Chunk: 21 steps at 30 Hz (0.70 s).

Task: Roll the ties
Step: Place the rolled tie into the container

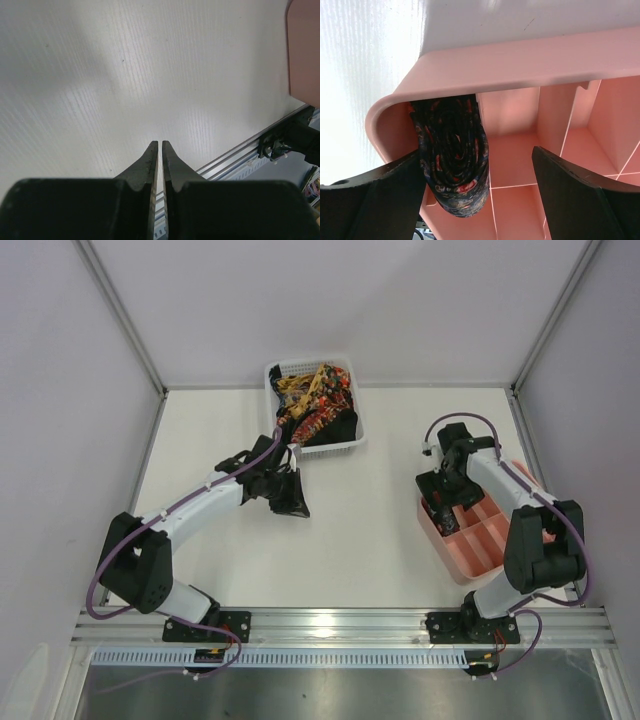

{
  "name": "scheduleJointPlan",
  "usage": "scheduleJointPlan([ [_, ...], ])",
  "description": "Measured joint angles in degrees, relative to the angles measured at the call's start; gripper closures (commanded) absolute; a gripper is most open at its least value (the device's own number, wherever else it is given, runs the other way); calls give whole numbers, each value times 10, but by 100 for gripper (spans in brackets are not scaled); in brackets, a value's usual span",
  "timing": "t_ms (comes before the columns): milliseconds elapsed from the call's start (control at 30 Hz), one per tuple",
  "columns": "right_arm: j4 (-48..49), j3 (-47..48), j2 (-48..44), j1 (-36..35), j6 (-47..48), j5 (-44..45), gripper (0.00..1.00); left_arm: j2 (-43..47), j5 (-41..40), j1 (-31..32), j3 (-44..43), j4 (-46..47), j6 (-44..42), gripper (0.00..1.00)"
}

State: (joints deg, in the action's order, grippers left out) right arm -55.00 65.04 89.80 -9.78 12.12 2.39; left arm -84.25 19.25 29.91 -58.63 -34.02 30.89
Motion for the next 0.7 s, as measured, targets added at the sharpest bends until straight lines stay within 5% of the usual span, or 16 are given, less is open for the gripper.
scheduleJointPlan([
  [467,-21,25,-62,0,0,-37,16,-2,-1,0,-20,-3,0,89],
  [533,-23,29,-64,0,0,-40,25,-2,-2,0,-23,-4,0,89],
  [633,-25,30,-64,1,0,-51,53,-2,-5,0,-25,-6,0,89],
  [700,-28,30,-64,3,-3,-64,59,-2,-7,0,-26,-8,0,89],
])
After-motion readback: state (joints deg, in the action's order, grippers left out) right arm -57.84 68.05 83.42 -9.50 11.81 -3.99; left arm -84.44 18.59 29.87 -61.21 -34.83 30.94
